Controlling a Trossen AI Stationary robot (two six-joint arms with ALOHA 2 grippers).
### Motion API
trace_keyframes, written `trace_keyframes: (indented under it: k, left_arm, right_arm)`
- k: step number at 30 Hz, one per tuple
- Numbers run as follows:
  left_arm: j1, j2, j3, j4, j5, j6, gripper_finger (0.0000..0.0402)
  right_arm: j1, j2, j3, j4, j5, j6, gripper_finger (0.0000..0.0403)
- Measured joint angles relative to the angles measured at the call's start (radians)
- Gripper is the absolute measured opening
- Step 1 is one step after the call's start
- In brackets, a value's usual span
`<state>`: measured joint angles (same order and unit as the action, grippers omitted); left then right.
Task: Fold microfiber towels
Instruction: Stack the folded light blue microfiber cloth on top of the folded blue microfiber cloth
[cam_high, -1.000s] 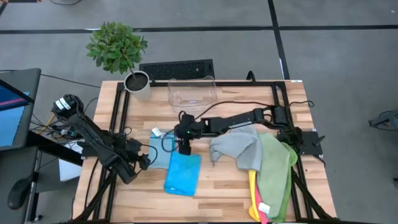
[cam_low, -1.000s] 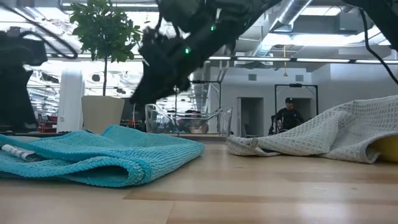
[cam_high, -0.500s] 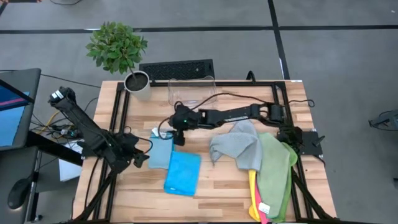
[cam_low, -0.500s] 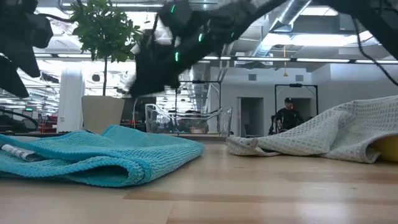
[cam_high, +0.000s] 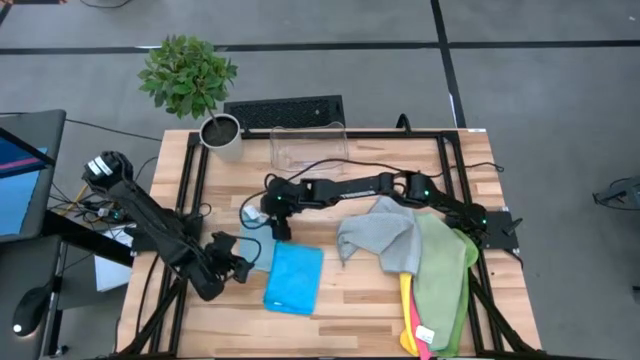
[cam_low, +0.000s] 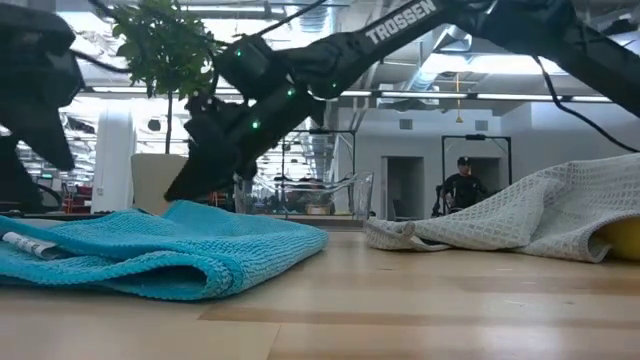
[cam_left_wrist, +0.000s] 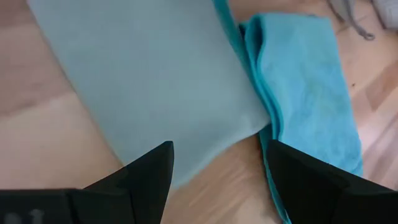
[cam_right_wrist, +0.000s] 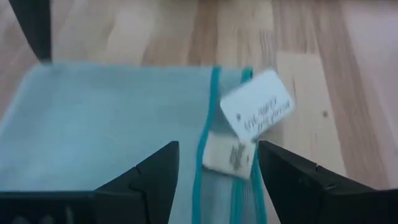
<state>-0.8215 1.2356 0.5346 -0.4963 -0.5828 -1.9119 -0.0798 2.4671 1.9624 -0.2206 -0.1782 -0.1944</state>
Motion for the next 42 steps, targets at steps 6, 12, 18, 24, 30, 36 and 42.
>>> trace_keyframes:
  k: [6, 12, 18, 24, 30, 36, 42]
  left_arm:
    - [-0.036, 0.100, 0.000, 0.071, 0.013, -0.123, 0.0249]
    - [-0.045, 0.192, 0.000, 0.174, 0.012, -0.212, 0.0249]
    - [-0.018, 0.253, 0.008, 0.108, 0.012, -0.272, 0.0249]
    - [0.025, 0.244, -0.005, 0.018, -0.036, -0.308, 0.0249]
    - [0.089, 0.247, -0.021, -0.022, -0.085, -0.297, 0.0249]
    - [0.184, 0.206, -0.028, -0.173, -0.069, -0.245, 0.0249]
    - [0.268, 0.148, -0.027, -0.149, -0.028, -0.091, 0.0249]
  right_arm:
    - [0.000, 0.042, -0.002, -0.011, 0.005, -0.044, 0.0243]
    - [-0.021, 0.060, 0.003, -0.044, 0.007, -0.040, 0.0242]
    - [-0.025, 0.058, 0.005, -0.093, 0.012, -0.040, 0.0213]
    - [-0.041, 0.058, 0.004, -0.119, -0.014, 0.065, 0.0202]
    - [-0.047, 0.058, 0.003, -0.123, -0.015, 0.179, 0.0201]
    - [-0.041, 0.056, 0.003, -0.165, 0.003, 0.244, 0.0201]
    - [-0.041, 0.054, 0.003, -0.192, 0.003, 0.314, 0.0201]
